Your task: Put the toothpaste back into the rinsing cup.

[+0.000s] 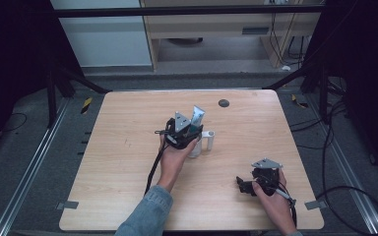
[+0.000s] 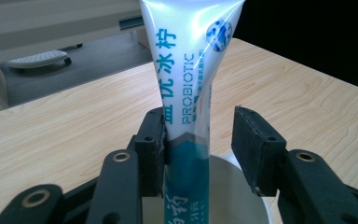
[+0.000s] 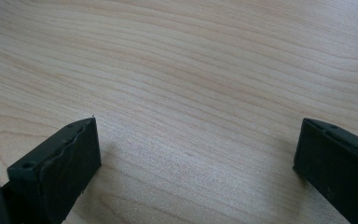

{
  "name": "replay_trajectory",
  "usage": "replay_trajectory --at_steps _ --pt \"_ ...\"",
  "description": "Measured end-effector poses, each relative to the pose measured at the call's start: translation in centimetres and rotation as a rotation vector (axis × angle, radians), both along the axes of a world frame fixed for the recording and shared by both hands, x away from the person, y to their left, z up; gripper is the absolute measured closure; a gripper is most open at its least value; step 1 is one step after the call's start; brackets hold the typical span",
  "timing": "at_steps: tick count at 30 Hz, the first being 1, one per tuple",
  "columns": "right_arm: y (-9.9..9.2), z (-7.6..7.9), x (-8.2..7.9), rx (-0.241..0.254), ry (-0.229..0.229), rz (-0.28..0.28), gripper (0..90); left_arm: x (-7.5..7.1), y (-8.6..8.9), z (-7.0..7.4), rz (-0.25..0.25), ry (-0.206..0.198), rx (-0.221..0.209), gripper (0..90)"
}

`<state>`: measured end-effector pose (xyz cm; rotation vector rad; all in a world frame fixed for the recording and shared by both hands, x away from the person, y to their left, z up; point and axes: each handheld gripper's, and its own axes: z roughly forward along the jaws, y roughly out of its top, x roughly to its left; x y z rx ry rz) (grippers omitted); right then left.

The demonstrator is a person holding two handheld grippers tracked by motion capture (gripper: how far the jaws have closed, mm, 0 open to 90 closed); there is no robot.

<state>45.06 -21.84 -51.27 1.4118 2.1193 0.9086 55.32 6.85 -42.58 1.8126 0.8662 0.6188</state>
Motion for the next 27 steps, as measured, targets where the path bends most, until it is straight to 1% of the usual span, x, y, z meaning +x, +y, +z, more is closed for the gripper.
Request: replay_trajectory --at_steps 7,13,18,23,24,27 --pt "-0.01 -0.02 0.01 -0.003 -0.002 0.0 0.6 0.07 0.29 -0.01 0.002 0.013 0.015 54.8" --pt "0.0 -0.01 0.0 -0.001 -0.001 0.0 0.5 -0.02 0.51 0.11 -0.003 0.016 0.03 52.0" --pt "-0.01 -0.02 0.01 -0.003 -0.002 0.0 0.6 -0.32 0.33 0.14 -0.027 0.023 0.05 47.9" --pt "-0.01 -0.02 0.01 -0.003 -0.002 0.0 0.6 -0.67 0.29 0.32 -0.035 0.023 0.069 41.0" --pt "-0.01 -0.02 0.01 -0.003 -0.002 0.0 0.6 -0.75 0.42 0.45 -0.038 0.026 0.065 38.7" --pt "-0.01 -0.02 0.01 -0.003 -0.002 0.0 0.6 -0.82 0.55 0.58 -0.04 0.028 0.063 36.9"
